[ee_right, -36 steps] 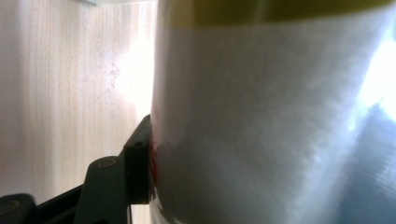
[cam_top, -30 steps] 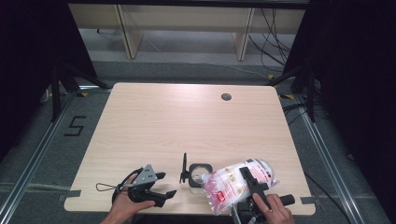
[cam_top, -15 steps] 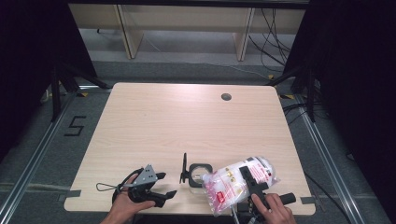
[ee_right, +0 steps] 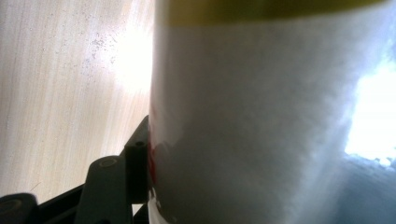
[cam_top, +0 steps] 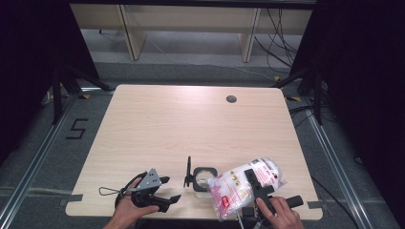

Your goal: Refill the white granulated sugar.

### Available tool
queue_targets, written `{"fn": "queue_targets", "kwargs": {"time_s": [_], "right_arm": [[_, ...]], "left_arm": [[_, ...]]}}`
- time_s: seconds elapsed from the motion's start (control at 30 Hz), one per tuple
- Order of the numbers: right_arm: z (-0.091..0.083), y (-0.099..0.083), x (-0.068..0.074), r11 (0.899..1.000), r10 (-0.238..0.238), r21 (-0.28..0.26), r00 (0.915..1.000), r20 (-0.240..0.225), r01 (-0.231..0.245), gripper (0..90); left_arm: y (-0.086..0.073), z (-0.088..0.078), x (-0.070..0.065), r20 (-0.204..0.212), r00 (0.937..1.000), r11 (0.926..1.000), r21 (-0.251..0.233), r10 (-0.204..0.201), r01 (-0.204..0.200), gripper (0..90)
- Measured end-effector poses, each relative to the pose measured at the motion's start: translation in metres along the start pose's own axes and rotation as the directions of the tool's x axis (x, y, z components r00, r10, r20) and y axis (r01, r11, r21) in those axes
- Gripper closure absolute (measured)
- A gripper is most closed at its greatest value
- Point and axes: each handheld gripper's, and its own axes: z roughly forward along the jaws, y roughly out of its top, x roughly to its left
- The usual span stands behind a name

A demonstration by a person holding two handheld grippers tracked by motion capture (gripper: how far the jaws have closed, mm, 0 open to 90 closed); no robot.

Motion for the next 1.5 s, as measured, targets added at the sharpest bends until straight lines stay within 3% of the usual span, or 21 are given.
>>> {"fn": "queue_targets", "kwargs": {"time_s": [0.03, 0.13, 0.17, 0.37, 0.47, 0.5, 0.73, 0.8, 1.1, 1.2, 1.23, 1.27, 1.3, 1.33, 1.4, 1.47, 1.5], "right_arm": [[-0.001, 0.0, 0.001, 1.0, 0.017, 0.012, 0.9998, -0.005, -0.017, 41.3], [0.001, 0.001, -0.001, 1.0, -0.02, 0.0, 0.9998, 0.002, 0.02, 41.4], [0.0, 0.001, -0.001, 1.0, -0.018, 0.004, 0.9998, 0.003, 0.018, 41.3], [0.0, 0.001, -0.005, 0.999, -0.054, 0.007, 0.9985, 0.007, 0.054, 41.6], [0.0, 0.001, -0.003, 0.999, -0.039, 0.003, 0.9992, 0.008, 0.039, 41.7], [0.0, 0.001, -0.003, 0.999, -0.041, 0.002, 0.9991, 0.007, 0.041, 41.8], [-0.001, 0.002, -0.005, 0.999, -0.044, 0.013, 0.999, -0.002, 0.044, 41.9], [-0.001, 0.001, -0.005, 0.999, -0.046, 0.008, 0.9989, 0.002, 0.046, 41.9], [-0.002, 0.001, -0.006, 0.998, -0.057, 0.01, 0.9984, 0.005, 0.057, 42.0], [-0.002, 0.001, -0.008, 0.995, -0.096, 0.011, 0.9953, 0.012, 0.096, 42.1], [-0.004, 0.002, -0.01, 0.993, -0.109, 0.036, 0.9939, -0.016, 0.109, 42.1], [-0.005, 0.002, -0.009, 0.991, -0.12, 0.052, 0.9927, -0.016, 0.121, 42.1], [-0.005, 0.001, -0.007, 0.991, -0.109, 0.068, 0.9933, -0.039, 0.112, 42.1], [-0.004, 0.001, -0.01, 0.989, -0.138, 0.052, 0.9901, -0.026, 0.139, 42.1], [-0.004, 0.002, -0.009, 0.993, -0.108, 0.042, 0.9941, -0.007, 0.108, 42.1], [-0.004, 0.002, -0.01, 0.987, -0.149, 0.05, 0.9886, -0.025, 0.15, 42.1], [-0.005, 0.002, -0.01, 0.989, -0.137, 0.049, 0.9904, -0.016, 0.138, 42.2]], "left_arm": [[0.0, 0.0, 0.0, -0.002, 1.0, 1.0, 0.005, 0.001, -0.001, 23.2], [0.0, -0.001, 0.0, -0.006, 1.0, 1.0, 0.009, -0.002, 0.002, 23.2], [0.0, -0.001, -0.002, -0.012, 0.9995, 0.9995, 0.012, -0.028, 0.028, 23.2], [0.0, -0.001, -0.001, -0.007, 0.9999, 0.9999, 0.009, -0.008, 0.008, 23.2], [0.0, 0.0, 0.0, -0.004, 1.0, 0.9999, 0.009, -0.007, 0.007, 23.2], [0.0, 0.0, -0.002, -0.009, 0.9996, 0.9996, 0.009, -0.027, 0.027, 23.2], [0.0, -0.001, 0.0, -0.013, 0.9999, 0.9999, 0.016, -0.005, 0.005, 23.2], [0.0, 0.0, -0.001, -0.002, 0.9996, 0.9996, 0.007, -0.027, 0.027, 23.2], [0.0, 0.0, -0.001, -0.009, 0.9998, 0.9998, 0.01, -0.02, 0.02, 23.2], [0.0, 0.0, -0.001, -0.011, 0.9998, 0.9998, 0.013, -0.016, 0.016, 23.2], [0.0, -0.001, -0.001, -0.014, 0.9998, 0.9999, 0.012, -0.011, 0.012, 23.2], [0.0, -0.001, 0.0, -0.015, 0.9999, 0.9999, 0.015, -0.004, 0.004, 23.2], [0.0, -0.001, 0.0, -0.01, 0.9999, 0.9999, 0.014, 0.001, -0.001, 23.2], [0.0, -0.001, -0.001, -0.011, 0.9997, 0.9997, 0.012, -0.021, 0.021, 23.2], [0.0, -0.001, -0.001, -0.012, 0.9997, 0.9997, 0.014, -0.019, 0.02, 23.2], [0.0, 0.0, 0.0, -0.005, 0.9999, 0.9999, 0.005, -0.015, 0.015, 23.2], [0.0, 0.0, -0.002, -0.014, 0.9997, 0.9998, 0.007, -0.02, 0.02, 23.2]]}}
